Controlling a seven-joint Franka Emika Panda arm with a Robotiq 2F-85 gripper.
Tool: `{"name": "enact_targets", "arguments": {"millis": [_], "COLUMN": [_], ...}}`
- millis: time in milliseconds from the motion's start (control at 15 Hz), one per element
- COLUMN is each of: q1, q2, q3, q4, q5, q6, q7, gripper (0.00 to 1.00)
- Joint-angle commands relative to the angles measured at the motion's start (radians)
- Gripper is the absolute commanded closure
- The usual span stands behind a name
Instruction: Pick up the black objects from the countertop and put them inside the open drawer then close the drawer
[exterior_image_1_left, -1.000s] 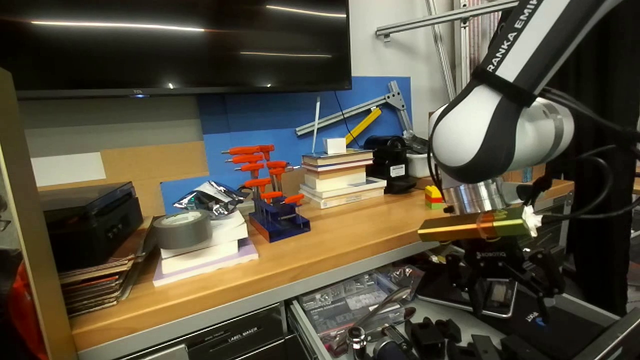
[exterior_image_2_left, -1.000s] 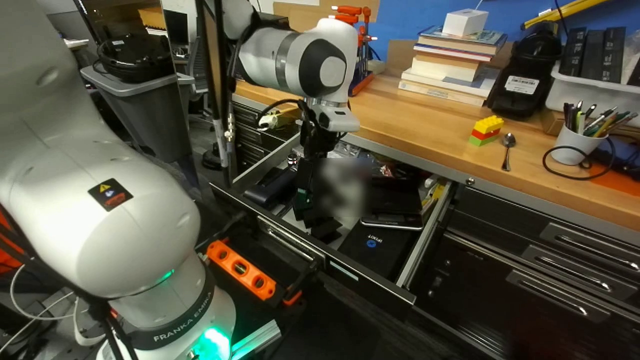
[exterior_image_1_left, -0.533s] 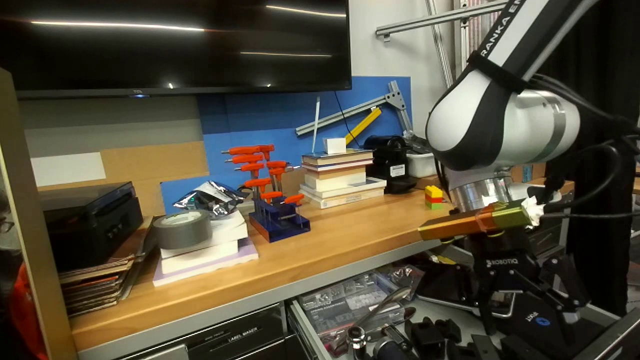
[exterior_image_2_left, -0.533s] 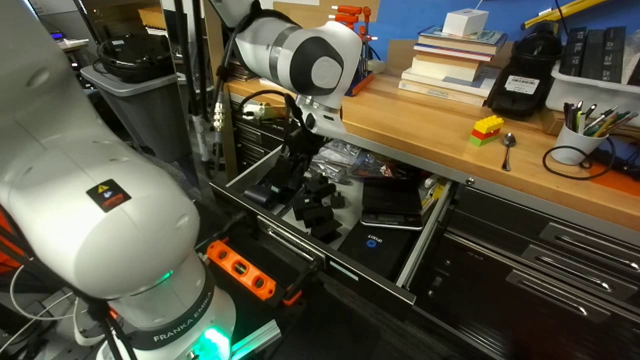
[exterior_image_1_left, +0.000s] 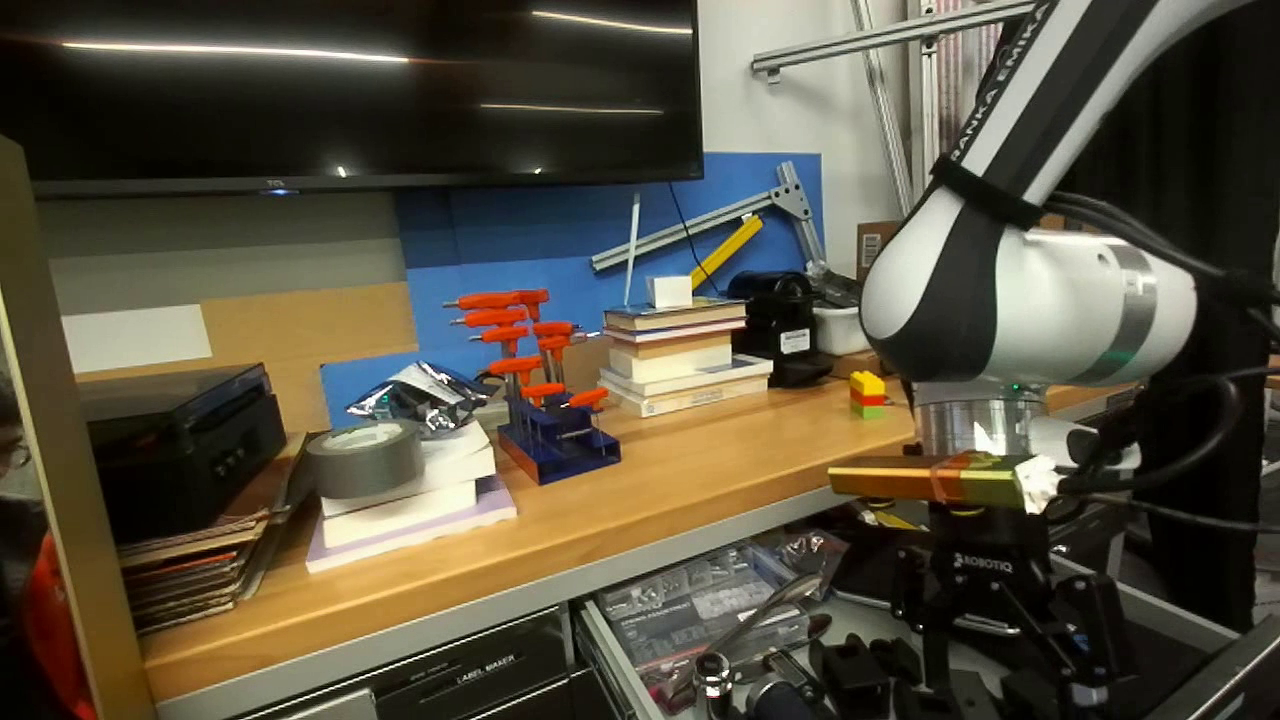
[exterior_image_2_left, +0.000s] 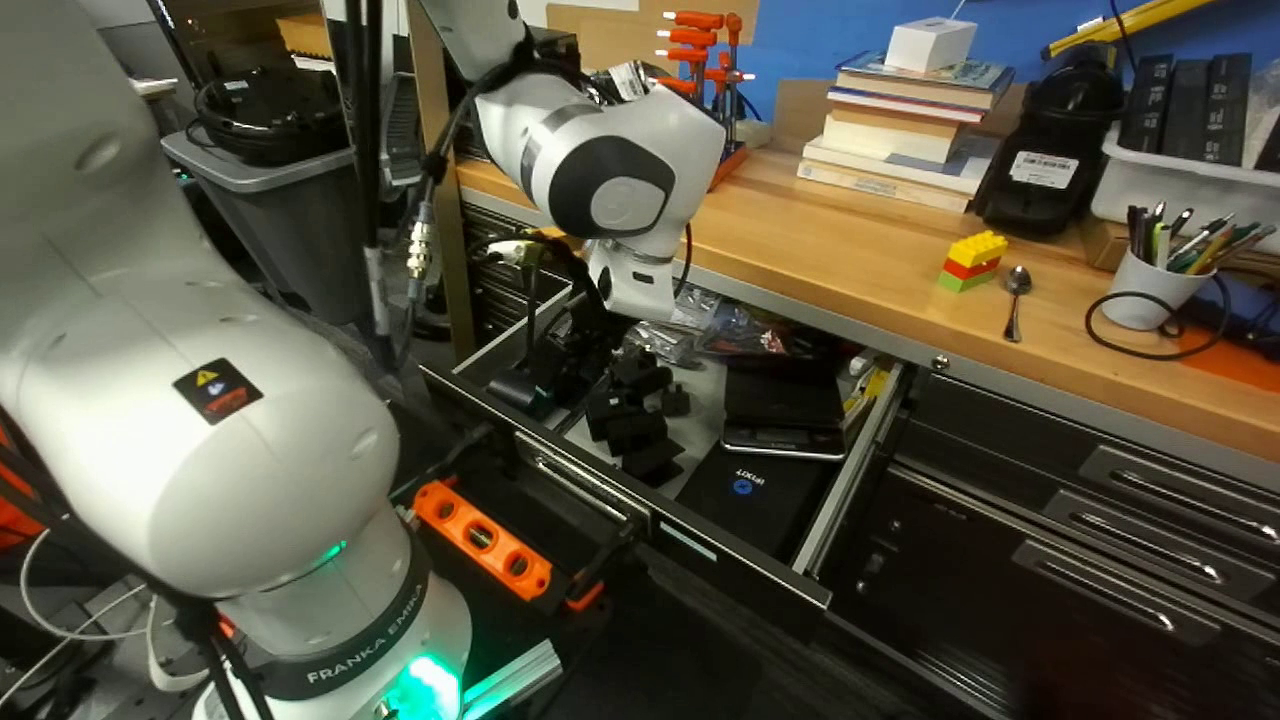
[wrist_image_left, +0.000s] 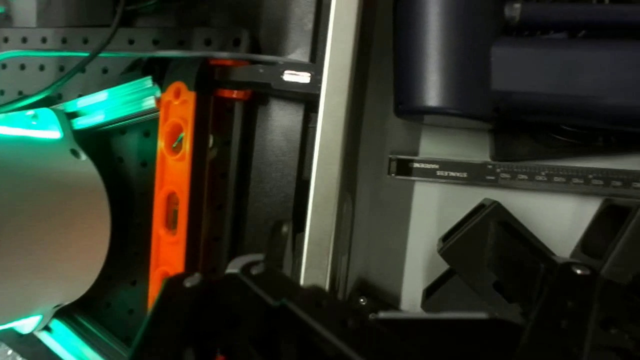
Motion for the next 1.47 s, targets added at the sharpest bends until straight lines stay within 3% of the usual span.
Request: {"name": "enact_targets", "arguments": {"millis": [0,267,667,1000,1400], "q1": [-0.005,-0.006,-0.005,-0.005,0.001], "q2": [0.059,0.090,0.095,0.114,0.242], "q3": [0.016,0.019,0.018,0.021,0.033], "q4": [0.001,0.003,0.004,0.004,0.003], "q5": [0.112,0.146,0.080,0.120,0.184], "q6": [0.119,0.085,0.036,-0.035,0.103], "q7": [-0.070,-0.070,-0.020,-0.045,-0.110], "gripper": [0.00,0.00,0.00,0.00,0.00]}}
